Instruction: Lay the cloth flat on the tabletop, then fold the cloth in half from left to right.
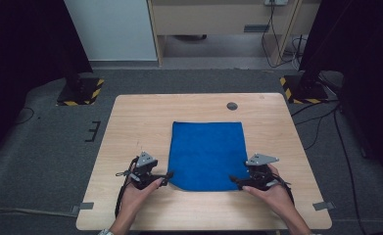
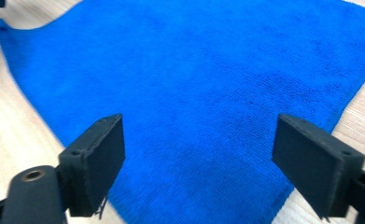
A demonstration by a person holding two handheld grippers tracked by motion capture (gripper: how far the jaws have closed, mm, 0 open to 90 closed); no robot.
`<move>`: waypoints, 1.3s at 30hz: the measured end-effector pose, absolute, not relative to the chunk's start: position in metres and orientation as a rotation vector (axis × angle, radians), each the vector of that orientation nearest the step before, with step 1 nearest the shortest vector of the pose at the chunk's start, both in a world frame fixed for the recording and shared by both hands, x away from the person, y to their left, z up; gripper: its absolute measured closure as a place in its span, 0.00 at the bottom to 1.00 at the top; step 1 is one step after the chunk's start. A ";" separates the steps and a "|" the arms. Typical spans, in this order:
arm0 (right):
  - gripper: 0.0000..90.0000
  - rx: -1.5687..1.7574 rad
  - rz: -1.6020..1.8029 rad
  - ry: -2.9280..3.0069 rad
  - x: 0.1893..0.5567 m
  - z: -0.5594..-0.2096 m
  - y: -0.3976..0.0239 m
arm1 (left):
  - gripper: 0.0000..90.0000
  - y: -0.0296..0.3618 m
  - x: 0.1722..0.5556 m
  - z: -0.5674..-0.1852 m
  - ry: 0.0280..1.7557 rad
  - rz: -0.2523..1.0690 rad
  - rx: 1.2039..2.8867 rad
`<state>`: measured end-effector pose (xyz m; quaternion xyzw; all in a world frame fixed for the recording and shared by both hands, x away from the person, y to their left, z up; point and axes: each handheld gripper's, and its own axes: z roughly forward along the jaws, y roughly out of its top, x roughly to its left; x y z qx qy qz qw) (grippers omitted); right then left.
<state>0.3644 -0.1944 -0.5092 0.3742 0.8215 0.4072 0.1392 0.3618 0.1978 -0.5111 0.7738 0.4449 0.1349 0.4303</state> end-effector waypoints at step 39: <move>0.38 0.784 1.190 2.586 0.369 -0.503 -0.043 | 0.11 0.235 0.416 -0.505 1.159 0.432 1.912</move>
